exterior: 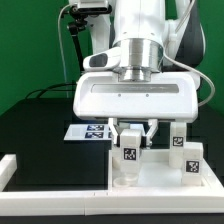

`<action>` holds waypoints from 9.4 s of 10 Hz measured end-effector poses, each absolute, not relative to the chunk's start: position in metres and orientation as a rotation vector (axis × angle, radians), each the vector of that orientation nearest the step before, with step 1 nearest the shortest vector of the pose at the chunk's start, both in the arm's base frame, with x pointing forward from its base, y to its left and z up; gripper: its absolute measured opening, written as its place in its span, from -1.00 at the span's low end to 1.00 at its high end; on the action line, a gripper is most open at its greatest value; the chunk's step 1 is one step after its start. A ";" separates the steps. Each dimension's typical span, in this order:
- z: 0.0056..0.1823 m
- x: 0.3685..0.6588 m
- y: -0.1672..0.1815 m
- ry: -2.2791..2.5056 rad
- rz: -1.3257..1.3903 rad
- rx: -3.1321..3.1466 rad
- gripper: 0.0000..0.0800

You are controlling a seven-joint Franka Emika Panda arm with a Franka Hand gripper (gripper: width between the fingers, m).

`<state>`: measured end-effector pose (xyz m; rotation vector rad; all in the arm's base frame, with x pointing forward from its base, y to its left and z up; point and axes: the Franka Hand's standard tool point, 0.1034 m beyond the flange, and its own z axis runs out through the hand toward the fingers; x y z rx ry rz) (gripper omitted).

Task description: Assemble square table

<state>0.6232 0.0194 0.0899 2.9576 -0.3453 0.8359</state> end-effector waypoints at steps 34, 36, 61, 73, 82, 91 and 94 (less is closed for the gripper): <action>0.083 0.623 -0.003 -0.450 -0.222 3.127 0.62; 0.083 0.625 -0.003 -0.495 -0.210 3.117 0.32; 0.080 0.620 0.007 -1.369 -0.042 2.815 0.62; 0.066 0.615 0.011 -1.251 0.077 2.849 -0.29; 0.063 0.624 0.005 -2.700 0.073 1.931 -0.29; 0.064 0.623 0.008 -1.586 0.150 2.831 0.62; 0.068 0.626 0.004 -0.984 0.180 3.031 0.62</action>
Offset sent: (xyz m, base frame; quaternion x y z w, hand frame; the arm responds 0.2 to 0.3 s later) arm -0.0144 0.0018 -0.0033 0.0172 -0.0535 0.0111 0.9984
